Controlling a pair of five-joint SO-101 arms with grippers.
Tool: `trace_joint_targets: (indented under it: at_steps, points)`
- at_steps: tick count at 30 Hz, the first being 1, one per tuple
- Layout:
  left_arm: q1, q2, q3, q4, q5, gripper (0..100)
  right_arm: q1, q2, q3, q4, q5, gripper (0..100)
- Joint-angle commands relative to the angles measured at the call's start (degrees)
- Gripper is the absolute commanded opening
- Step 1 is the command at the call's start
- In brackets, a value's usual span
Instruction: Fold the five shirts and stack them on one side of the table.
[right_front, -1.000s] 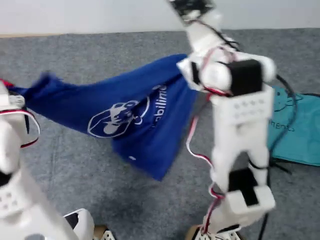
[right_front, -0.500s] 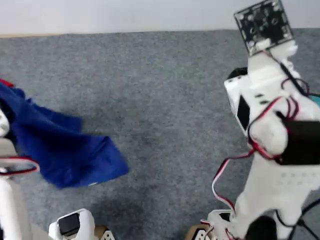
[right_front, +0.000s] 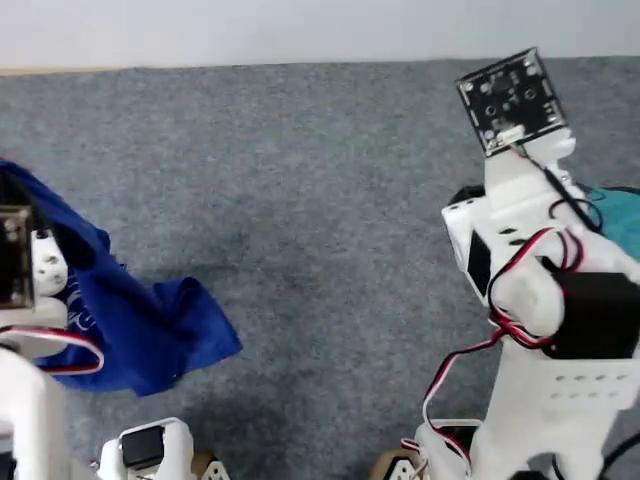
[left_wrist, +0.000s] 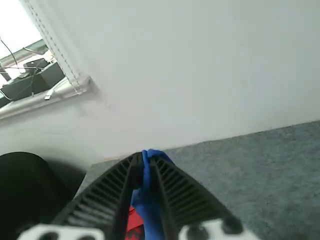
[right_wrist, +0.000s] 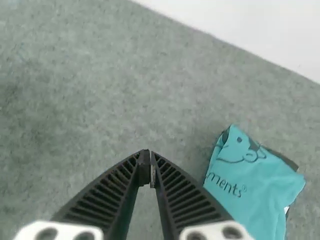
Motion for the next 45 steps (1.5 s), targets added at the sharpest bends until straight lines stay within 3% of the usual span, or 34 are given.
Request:
trace_joint_targets:
  at_steps: [1,6,13,19,24,37,40,45]
  points:
    - [0.4,0.1,1.9,-0.9,-0.5,0,-1.6,-2.6,4.7,2.2,-2.0,0.9]
    - [-2.0,-0.4,7.7,-0.3,-1.4,0,-10.7,-5.1,14.2,1.8,-2.3,0.9]
    - [-16.4,-0.4,17.3,8.2,-11.1,0,-16.3,-3.9,21.0,-2.4,-2.3,1.1]
    - [-30.1,-0.4,28.2,7.6,-19.2,0,-22.7,0.9,23.6,-8.6,-1.9,1.1]
    - [-40.1,-0.4,39.3,0.6,-25.1,0,-27.3,9.4,23.5,-16.0,-1.8,1.2]
    - [-66.1,0.0,64.4,-30.7,-40.4,0,-35.6,29.4,23.1,-33.1,1.2,1.2]
    - [-70.0,0.0,69.0,-35.7,-42.1,0,-37.4,31.7,23.1,-36.2,1.4,1.2]
    - [-71.5,-0.4,73.0,-36.5,-42.4,0,-40.0,34.2,23.1,-40.8,1.1,2.3]
